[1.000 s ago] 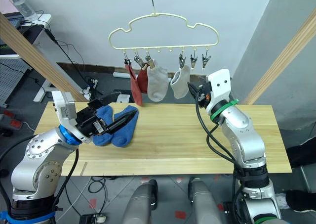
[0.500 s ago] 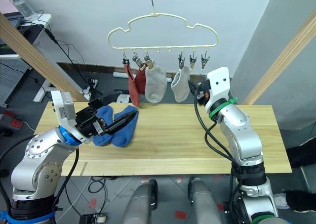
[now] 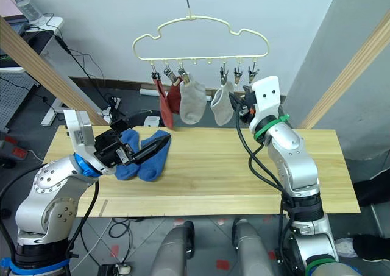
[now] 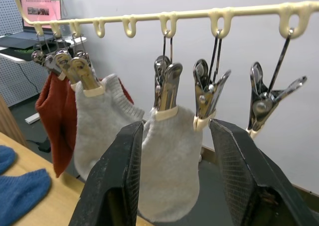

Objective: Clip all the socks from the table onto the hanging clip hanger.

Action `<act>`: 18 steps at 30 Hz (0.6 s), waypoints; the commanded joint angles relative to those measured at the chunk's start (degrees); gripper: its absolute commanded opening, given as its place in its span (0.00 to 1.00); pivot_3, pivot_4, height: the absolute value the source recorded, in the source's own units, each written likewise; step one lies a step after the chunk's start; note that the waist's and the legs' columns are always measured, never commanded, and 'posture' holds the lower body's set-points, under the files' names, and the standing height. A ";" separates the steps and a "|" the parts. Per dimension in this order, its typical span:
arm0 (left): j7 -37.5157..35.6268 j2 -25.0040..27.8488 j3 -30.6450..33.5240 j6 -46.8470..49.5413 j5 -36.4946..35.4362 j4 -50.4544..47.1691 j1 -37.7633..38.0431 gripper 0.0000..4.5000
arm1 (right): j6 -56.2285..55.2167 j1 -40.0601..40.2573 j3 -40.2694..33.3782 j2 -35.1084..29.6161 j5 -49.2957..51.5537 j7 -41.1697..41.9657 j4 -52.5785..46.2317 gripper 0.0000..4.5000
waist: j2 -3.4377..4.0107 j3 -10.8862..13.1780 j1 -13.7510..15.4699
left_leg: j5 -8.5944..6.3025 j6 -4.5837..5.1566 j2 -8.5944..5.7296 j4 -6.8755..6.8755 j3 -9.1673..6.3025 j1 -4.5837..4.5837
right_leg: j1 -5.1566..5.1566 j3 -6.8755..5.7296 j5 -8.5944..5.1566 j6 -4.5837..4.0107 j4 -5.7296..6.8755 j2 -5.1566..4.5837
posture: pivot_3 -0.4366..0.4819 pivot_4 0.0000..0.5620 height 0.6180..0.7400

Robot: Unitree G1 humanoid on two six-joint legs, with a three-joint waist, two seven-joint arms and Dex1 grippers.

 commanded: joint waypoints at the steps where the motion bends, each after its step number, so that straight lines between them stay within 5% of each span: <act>1: 0.36 -0.05 0.02 -0.89 0.05 -1.22 -0.17 1.00 | -2.29 -1.62 -0.16 0.71 -0.70 -0.75 0.03 0.49 | 0.00 0.00 0.01 | 0.00 0.00 0.00 0.00 -0.01 0.00 | 0.00 -0.01 0.00 0.00 0.00 0.00 | 0.55 0.59 1.00; 18: 0.92 0.13 -0.29 -0.85 0.14 -1.44 0.11 1.00 | -5.17 -5.96 -1.16 2.88 -3.17 -3.51 6.40 0.49 | 0.00 0.00 0.03 | 0.00 0.00 0.01 -0.02 0.00 0.00 | -0.01 -0.01 0.00 0.00 -0.01 0.00 | 0.55 0.59 1.00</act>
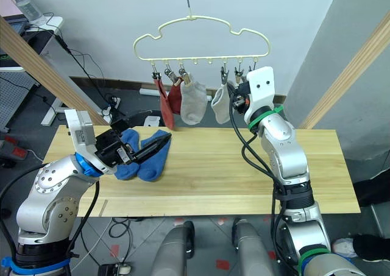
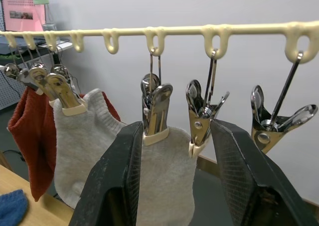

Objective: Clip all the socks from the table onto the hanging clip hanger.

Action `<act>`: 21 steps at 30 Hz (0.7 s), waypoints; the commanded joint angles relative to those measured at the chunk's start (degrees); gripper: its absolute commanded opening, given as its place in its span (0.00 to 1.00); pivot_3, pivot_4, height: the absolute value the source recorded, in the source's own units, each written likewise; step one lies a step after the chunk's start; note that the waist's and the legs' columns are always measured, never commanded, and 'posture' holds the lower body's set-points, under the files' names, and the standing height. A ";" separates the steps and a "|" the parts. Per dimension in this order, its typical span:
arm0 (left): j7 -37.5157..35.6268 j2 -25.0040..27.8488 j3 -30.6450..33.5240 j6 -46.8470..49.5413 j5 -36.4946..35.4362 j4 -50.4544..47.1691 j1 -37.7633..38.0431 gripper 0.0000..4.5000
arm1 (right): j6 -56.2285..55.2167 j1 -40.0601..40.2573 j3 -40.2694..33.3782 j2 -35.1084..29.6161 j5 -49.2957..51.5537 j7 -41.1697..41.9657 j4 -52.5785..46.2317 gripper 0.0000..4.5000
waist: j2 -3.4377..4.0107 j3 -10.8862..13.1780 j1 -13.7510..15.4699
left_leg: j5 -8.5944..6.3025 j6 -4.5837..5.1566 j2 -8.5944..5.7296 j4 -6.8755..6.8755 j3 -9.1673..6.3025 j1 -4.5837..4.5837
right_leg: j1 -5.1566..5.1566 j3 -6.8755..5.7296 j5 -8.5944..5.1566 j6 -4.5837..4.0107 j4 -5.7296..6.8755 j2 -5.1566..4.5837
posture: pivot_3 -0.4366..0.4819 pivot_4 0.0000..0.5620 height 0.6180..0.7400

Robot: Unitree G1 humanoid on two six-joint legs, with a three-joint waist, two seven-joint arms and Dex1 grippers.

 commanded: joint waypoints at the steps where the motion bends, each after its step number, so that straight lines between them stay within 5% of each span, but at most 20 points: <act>1: -0.01 0.11 -0.04 -0.88 0.15 -1.41 0.20 1.00 | -1.56 -1.57 -1.01 0.31 -0.06 -0.84 -0.98 0.49 | 0.00 0.00 0.01 | 0.00 0.00 0.00 0.00 0.00 0.00 | 0.00 0.00 0.00 0.00 0.00 0.00 | 0.55 0.59 1.00; 21: -0.21 0.15 0.05 -1.13 0.57 -1.27 0.23 1.00 | -3.91 -3.97 -0.33 1.62 -0.06 -1.33 1.89 0.49 | 0.00 0.00 0.01 | 0.00 0.00 0.00 -0.01 0.02 -0.01 | -0.01 0.01 0.00 0.00 -0.02 0.00 | 0.56 0.58 1.00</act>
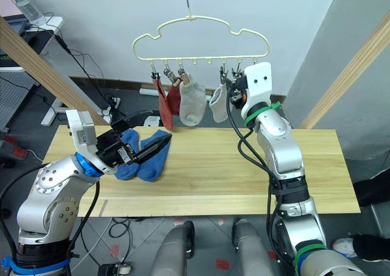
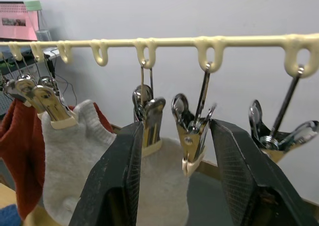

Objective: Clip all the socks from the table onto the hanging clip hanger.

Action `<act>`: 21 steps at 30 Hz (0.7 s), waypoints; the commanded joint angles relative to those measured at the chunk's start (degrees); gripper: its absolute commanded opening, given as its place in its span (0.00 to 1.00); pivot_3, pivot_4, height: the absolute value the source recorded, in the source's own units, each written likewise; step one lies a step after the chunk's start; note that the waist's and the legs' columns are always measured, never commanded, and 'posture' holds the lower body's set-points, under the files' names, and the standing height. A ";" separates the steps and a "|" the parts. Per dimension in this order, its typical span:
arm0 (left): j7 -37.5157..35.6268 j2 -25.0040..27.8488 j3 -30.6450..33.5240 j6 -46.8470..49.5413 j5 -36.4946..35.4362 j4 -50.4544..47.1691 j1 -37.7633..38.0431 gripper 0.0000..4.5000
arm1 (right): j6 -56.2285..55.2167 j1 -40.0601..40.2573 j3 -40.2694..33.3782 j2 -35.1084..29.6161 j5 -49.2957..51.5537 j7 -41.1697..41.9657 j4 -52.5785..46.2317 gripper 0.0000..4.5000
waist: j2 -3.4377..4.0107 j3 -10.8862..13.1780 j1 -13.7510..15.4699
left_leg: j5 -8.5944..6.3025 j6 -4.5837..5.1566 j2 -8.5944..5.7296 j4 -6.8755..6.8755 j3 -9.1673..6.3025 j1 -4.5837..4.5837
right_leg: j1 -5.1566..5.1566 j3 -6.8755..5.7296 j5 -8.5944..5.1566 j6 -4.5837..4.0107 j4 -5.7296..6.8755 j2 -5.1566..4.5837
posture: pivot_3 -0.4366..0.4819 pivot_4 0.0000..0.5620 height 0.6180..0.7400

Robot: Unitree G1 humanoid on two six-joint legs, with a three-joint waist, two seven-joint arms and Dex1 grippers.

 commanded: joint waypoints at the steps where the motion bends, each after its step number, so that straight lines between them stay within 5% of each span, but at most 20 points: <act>1: -0.20 0.17 0.28 -1.12 -0.04 -1.40 0.31 1.00 | -1.69 -1.39 -0.24 0.49 0.01 0.08 -1.16 0.49 | 0.00 0.00 0.00 | 0.00 0.00 0.00 0.00 0.00 0.00 | 0.00 0.00 0.00 0.00 0.00 0.00 | 0.56 0.58 1.00; 21: -0.01 0.14 0.12 -1.09 0.10 -1.62 0.73 1.00 | -1.87 -1.92 -0.96 1.10 0.13 -0.58 -0.29 0.49 | 0.00 0.00 0.01 | 0.00 0.00 0.00 -0.02 0.00 0.00 | 0.00 -0.01 0.00 0.00 -0.01 0.00 | 0.56 0.57 1.00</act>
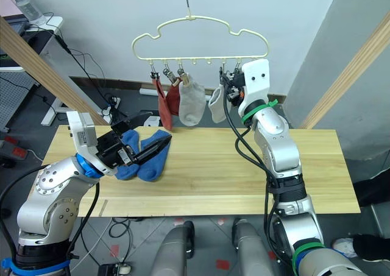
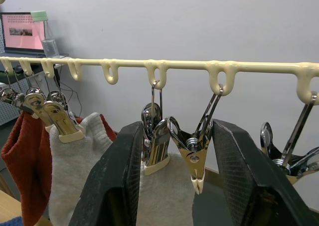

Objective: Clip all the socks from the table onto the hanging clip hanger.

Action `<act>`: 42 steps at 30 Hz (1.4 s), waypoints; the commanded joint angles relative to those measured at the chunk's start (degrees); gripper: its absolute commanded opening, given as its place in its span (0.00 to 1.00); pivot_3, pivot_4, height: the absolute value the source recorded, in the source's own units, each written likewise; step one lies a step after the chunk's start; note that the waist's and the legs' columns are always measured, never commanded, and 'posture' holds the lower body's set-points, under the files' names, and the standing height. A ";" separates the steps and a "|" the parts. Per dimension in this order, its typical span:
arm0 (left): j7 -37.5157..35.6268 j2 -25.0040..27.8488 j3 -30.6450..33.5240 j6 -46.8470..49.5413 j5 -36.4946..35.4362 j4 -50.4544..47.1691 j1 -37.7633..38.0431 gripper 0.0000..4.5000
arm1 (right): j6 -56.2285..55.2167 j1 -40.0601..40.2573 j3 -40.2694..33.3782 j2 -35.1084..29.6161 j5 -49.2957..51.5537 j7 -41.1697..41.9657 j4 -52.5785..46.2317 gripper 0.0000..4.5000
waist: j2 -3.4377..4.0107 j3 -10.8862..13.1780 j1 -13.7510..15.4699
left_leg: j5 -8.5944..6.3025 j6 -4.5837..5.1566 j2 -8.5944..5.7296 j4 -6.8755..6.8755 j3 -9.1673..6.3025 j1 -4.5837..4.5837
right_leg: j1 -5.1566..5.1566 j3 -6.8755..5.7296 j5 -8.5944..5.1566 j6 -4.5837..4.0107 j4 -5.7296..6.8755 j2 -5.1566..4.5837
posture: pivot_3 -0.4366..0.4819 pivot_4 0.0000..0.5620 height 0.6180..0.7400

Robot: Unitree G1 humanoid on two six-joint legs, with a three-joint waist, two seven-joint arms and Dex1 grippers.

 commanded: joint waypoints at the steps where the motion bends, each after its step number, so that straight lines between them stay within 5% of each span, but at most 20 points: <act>1: -0.07 0.13 0.10 -1.11 0.10 -1.53 0.13 1.00 | -1.15 -1.31 -0.95 0.22 0.13 -0.39 -0.70 0.49 | 0.00 0.00 0.00 | 0.00 0.00 0.00 0.00 0.00 0.00 | 0.00 0.00 0.00 0.00 0.00 0.00 | 0.56 0.57 1.00; 9: -0.04 0.16 0.17 -1.10 0.12 -1.54 0.34 1.00 | -1.30 -1.50 -1.06 0.50 0.34 -0.51 -0.31 0.49 | 0.00 0.00 0.00 | 0.00 0.00 0.00 0.00 0.00 0.00 | 0.00 0.00 0.00 0.00 0.00 0.00 | 0.56 0.58 1.00; 15: -0.02 0.14 0.16 -1.08 0.10 -1.55 0.49 1.00 | -1.44 -1.63 -1.14 0.53 0.33 -0.52 -0.03 0.12 | 0.00 0.00 0.00 | 0.00 0.00 0.00 -0.01 0.00 0.00 | 0.00 0.00 0.00 0.00 -0.01 0.00 | 0.56 0.58 1.00; 34: 0.23 0.01 -0.26 -1.05 0.21 -1.88 0.88 1.00 | -1.62 -1.39 -1.02 -0.17 0.09 -0.15 -0.38 0.12 | 0.01 0.01 0.00 | 0.00 0.00 0.00 -0.03 0.01 -0.01 | -0.02 0.01 -0.01 0.00 -0.03 0.00 | 0.56 0.60 1.00; 36: 0.22 0.10 -0.23 -1.01 0.13 -1.95 0.94 1.00 | -1.62 -1.44 -0.89 -0.21 -0.25 -0.40 -0.38 0.23 | 0.01 0.01 0.00 | 0.00 0.00 0.00 -0.03 0.01 0.00 | -0.02 0.01 -0.01 0.00 -0.02 0.00 | 0.56 0.60 1.00; 42: 0.33 0.19 -0.26 -0.95 0.08 -1.96 0.89 1.00 | -1.70 -1.47 -0.99 -0.03 -0.20 -0.64 -0.23 0.23 | 0.01 0.01 0.00 | 0.00 0.00 0.00 -0.04 0.01 0.00 | -0.02 0.01 -0.01 -0.01 -0.03 0.00 | 0.56 0.60 1.00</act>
